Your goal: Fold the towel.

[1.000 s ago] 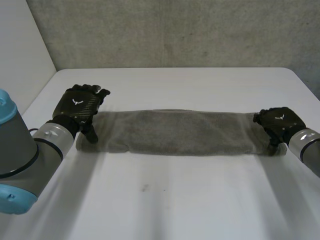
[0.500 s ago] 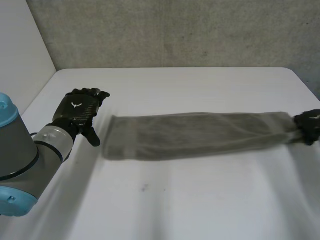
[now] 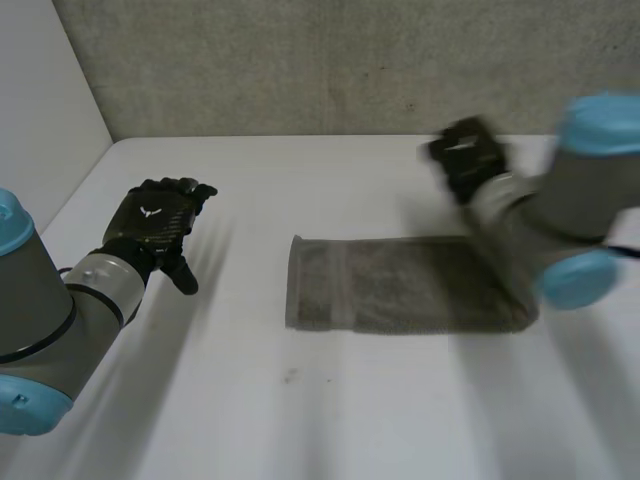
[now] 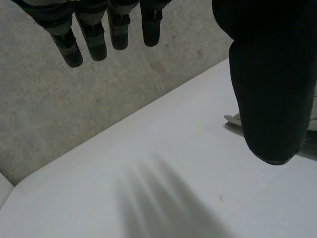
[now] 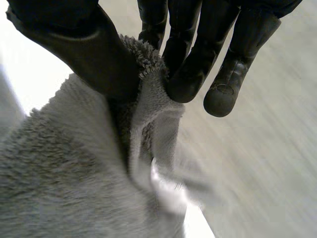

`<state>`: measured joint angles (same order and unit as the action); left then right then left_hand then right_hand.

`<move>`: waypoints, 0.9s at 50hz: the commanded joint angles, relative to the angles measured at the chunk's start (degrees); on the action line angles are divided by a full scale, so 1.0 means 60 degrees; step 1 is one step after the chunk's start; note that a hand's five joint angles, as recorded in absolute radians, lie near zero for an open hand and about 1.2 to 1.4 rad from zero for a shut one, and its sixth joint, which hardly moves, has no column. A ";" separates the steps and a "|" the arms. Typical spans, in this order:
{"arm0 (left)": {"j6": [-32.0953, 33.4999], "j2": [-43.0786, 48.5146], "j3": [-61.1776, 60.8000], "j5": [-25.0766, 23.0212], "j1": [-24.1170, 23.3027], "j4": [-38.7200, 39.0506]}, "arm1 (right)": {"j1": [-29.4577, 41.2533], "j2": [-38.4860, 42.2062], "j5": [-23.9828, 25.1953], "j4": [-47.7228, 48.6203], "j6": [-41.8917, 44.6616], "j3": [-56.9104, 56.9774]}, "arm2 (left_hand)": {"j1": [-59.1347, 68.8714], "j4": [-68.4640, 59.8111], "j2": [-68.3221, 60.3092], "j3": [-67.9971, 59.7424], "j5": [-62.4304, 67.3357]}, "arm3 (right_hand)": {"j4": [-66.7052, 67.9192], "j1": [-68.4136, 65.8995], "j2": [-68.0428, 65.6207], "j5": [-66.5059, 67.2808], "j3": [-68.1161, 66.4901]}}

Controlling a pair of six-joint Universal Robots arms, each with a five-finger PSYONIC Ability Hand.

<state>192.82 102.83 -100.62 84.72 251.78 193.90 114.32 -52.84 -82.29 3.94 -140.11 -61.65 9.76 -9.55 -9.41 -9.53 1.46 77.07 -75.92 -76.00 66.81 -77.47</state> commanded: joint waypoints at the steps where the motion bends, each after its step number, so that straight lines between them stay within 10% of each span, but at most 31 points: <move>1: 0.0003 -0.0014 -0.0193 0.0001 0.0004 0.0218 | 0.3164 0.1816 -0.0128 -0.0069 0.0162 0.0284 | 0.0041 -0.0075 -0.0099 -0.0079 -0.0243 | 0.0489 -0.0680 -0.0666 0.0531 -0.0422; 10: 0.0017 -0.0014 -0.0281 -0.0013 -0.0011 0.0291 | 0.3637 0.2142 -0.0333 -0.0100 0.1056 -0.0214 | 0.0041 -0.0075 -0.0099 -0.0079 -0.0243 | -0.0286 0.0095 0.0109 -0.0244 0.0353; 12: 0.0017 -0.0014 -0.0252 -0.0013 -0.0011 0.0306 | 0.3593 0.1385 -0.0435 0.0060 0.0940 -0.0534 | 0.0041 -0.0075 -0.0099 -0.0079 -0.0243 | -1.1178 1.0987 1.1001 -1.1135 1.1245; 25: 0.0032 0.0000 -0.0266 -0.0013 -0.0113 0.0452 | 0.1326 -0.1562 -0.0319 0.0736 -0.2147 -0.3447 | 0.0041 -0.0075 -0.0099 -0.0079 -0.0243 | -1.1178 1.0987 1.1001 -1.1135 1.1245; 35: 0.0032 0.0059 -0.0295 -0.0013 -0.0172 0.0496 | -0.1004 -0.1521 0.0808 0.0720 -0.1963 -0.5499 | 0.0041 -0.0075 -0.0099 -0.0079 -0.0243 | -1.0978 1.0787 1.0801 -1.0936 1.1045; 45: 0.0047 0.0132 -0.0281 0.0001 -0.0348 0.0496 | -0.1856 -0.0714 0.0663 0.0955 -0.0438 -0.5590 | 0.0041 -0.0075 -0.0099 -0.0079 -0.0243 | 0.0162 -0.0353 -0.0339 0.0204 -0.0095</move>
<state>193.03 103.49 -102.34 84.68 250.19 196.89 104.92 -59.32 -77.06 8.40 -147.77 -95.86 9.76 -9.54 -9.40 -9.53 1.46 51.77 -52.33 -52.09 42.32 -50.24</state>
